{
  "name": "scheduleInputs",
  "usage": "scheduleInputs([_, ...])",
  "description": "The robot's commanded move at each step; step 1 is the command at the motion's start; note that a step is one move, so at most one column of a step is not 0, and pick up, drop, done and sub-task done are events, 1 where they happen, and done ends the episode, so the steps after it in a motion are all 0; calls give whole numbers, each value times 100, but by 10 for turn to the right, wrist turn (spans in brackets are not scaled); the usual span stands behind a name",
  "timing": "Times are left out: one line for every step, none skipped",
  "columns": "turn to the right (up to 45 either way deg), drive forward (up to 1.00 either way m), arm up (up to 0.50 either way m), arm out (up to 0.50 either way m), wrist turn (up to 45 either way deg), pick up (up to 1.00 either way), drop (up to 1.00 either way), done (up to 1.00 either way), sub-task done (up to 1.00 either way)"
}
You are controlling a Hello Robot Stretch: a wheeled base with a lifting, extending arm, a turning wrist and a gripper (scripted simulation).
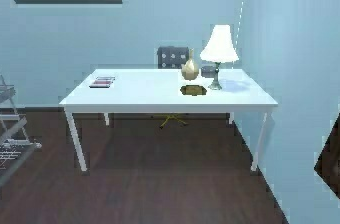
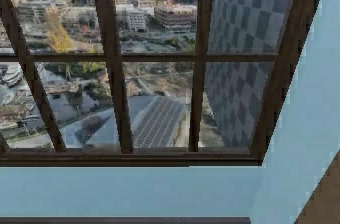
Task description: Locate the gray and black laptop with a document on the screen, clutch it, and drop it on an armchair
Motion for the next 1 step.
scheduleInputs([0,40,0,0,0,0,0,0,0])
